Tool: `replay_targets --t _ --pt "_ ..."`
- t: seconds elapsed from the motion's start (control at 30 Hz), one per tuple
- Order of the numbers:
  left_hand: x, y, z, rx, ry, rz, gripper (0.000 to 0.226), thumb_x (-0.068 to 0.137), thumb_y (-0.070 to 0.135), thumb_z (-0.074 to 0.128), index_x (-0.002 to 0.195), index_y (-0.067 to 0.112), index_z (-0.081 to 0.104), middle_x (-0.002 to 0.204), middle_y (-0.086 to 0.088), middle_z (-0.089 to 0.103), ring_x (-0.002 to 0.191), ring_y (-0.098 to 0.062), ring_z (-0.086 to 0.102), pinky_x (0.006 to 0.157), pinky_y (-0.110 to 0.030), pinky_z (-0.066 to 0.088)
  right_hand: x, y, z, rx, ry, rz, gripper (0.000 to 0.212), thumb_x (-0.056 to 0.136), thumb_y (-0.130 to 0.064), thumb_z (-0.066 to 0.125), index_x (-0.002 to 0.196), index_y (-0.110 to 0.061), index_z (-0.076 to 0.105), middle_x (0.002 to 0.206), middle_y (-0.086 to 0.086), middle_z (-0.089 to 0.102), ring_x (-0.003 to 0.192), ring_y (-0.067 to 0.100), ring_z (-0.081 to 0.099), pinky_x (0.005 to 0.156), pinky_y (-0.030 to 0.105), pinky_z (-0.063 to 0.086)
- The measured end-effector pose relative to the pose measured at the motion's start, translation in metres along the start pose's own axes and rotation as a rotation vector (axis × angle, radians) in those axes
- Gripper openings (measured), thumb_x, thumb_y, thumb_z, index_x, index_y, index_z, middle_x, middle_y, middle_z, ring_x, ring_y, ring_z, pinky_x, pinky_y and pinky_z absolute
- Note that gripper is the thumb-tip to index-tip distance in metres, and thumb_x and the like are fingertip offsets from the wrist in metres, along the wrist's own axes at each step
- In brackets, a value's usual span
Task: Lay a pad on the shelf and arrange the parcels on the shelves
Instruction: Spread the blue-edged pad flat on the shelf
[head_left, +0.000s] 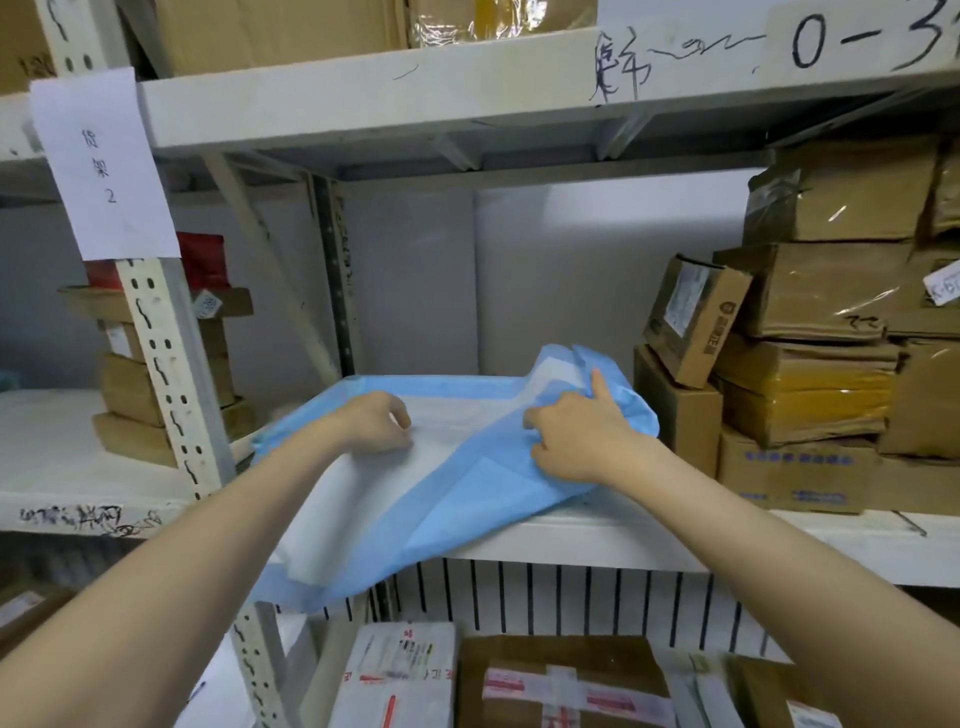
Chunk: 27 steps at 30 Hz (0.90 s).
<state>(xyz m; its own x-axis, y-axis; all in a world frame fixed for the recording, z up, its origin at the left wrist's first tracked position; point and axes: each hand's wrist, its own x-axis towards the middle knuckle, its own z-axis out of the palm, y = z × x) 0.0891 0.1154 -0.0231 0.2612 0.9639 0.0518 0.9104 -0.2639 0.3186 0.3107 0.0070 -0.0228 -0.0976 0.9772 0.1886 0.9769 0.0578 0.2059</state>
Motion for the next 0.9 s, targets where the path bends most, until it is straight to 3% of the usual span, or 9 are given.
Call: replay_targets --t 0.13,0.2,0.33,0.43,0.5,0.6,0.7,0.8,0.9 --pt "0.014 0.001 0.005 0.034 -0.097 0.101 0.036 0.089 0.016 0.056 0.125 0.018 0.058 0.123 -0.001 0.056 0.116 -0.019 0.055 0.095 -0.022 0.039 0.006 0.006 -0.013 -0.04 0.006 0.203 0.016 0.096 -0.021 0.037 0.1 -0.019 0.052 0.092 0.001 0.059 0.111 0.026 0.055 0.117 0.052 0.009" --pt "0.024 -0.001 0.005 -0.008 -0.11 0.168 0.024 0.089 0.017 0.06 0.111 0.02 0.067 0.111 0.003 0.064 0.107 -0.017 0.06 0.093 -0.023 0.043 0.01 0.006 -0.012 -0.175 0.111 0.241 0.01 0.093 -0.016 0.042 0.097 -0.017 0.051 0.08 -0.001 0.055 0.1 0.026 0.056 0.115 0.057 0.009" --pt "0.039 -0.004 0.005 0.0 -0.149 0.219 0.027 0.082 0.005 0.061 0.065 0.025 0.068 0.077 0.011 0.067 0.083 -0.012 0.062 0.08 -0.023 0.05 0.028 0.006 0.0 -0.228 0.167 0.055 0.05 0.087 -0.013 0.054 0.135 -0.014 0.04 0.136 0.009 0.044 0.134 0.028 0.032 0.11 0.067 0.006" --pt "0.042 -0.001 0.005 0.014 -0.143 0.253 0.021 0.081 0.0 0.06 0.071 0.016 0.068 0.072 0.009 0.065 0.069 -0.005 0.057 0.064 -0.013 0.045 0.042 0.006 -0.002 0.05 -0.089 -0.065 0.073 0.085 -0.002 0.045 0.15 -0.024 0.02 0.155 0.0 0.026 0.147 0.019 0.008 0.113 0.061 0.003" --pt "0.043 0.001 0.007 0.059 -0.125 0.28 0.015 0.084 0.004 0.06 0.077 0.015 0.068 0.079 0.004 0.065 0.072 -0.006 0.056 0.065 -0.015 0.044 0.05 0.006 -0.002 0.033 -0.189 -0.058 0.069 0.086 -0.002 0.043 0.149 -0.025 0.026 0.15 0.006 0.035 0.145 0.022 0.015 0.113 0.061 0.002" --pt "0.044 0.004 0.01 0.166 -0.116 0.293 0.012 0.089 0.014 0.058 0.08 0.017 0.065 0.095 -0.002 0.068 0.085 -0.013 0.056 0.076 -0.019 0.041 0.052 0.008 -0.003 -0.048 -0.071 -0.071 0.03 0.087 -0.009 0.045 0.113 -0.021 0.056 0.122 0.009 0.057 0.128 0.027 0.039 0.114 0.058 0.007" --pt "0.045 0.006 0.011 0.22 -0.146 0.289 0.015 0.093 0.017 0.053 0.094 0.011 0.067 0.104 -0.005 0.066 0.098 -0.021 0.058 0.082 -0.023 0.041 0.038 0.009 -0.011 -0.1 0.148 -0.055 0.009 0.086 -0.016 0.047 0.083 -0.024 0.051 0.093 0.003 0.062 0.105 0.026 0.054 0.11 0.047 0.022" --pt "0.045 0.006 0.009 0.196 -0.165 0.304 0.016 0.092 0.01 0.051 0.084 0.017 0.063 0.093 0.004 0.063 0.09 -0.015 0.056 0.082 -0.022 0.042 0.01 0.001 -0.027 -0.131 0.248 -0.012 0.005 0.084 -0.022 0.05 0.082 -0.024 0.053 0.073 -0.001 0.045 0.085 0.027 0.057 0.074 0.031 0.033" --pt "0.044 0.01 -0.001 0.13 -0.244 0.333 0.021 0.087 0.005 0.054 0.077 0.021 0.063 0.084 0.011 0.063 0.084 -0.011 0.057 0.08 -0.024 0.046 -0.019 -0.007 -0.048 -0.106 -0.146 0.048 0.021 0.086 -0.03 0.055 0.071 -0.016 0.053 0.069 0.0 0.045 0.073 0.026 0.051 0.065 0.03 0.037"
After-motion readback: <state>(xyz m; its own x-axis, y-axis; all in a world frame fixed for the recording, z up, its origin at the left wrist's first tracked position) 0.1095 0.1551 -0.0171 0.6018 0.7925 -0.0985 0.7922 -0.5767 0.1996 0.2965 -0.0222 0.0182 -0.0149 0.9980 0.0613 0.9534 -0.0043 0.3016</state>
